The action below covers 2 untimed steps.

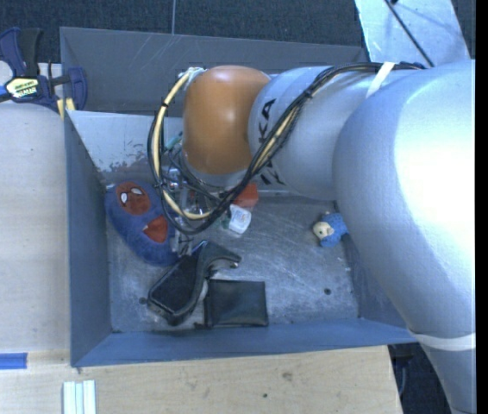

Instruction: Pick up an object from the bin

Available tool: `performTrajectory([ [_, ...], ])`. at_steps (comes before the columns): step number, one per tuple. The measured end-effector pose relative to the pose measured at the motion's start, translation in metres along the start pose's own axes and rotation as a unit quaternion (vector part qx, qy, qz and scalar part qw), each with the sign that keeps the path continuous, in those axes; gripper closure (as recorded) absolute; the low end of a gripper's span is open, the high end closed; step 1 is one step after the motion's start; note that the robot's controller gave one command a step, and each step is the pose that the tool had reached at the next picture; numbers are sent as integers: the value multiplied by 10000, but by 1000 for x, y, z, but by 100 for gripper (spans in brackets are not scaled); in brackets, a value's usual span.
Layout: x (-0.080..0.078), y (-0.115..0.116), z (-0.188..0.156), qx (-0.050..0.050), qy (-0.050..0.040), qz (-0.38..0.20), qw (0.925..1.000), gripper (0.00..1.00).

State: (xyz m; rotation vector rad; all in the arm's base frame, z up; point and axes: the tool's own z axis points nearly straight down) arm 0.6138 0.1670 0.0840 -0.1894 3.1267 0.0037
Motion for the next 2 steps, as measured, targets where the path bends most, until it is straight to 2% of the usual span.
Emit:
performTrajectory([
  [1,-3,0,-2,-12,-52,10,10000,100],
  [2,24,13,-280,1,-15,-75,10000,100],
])
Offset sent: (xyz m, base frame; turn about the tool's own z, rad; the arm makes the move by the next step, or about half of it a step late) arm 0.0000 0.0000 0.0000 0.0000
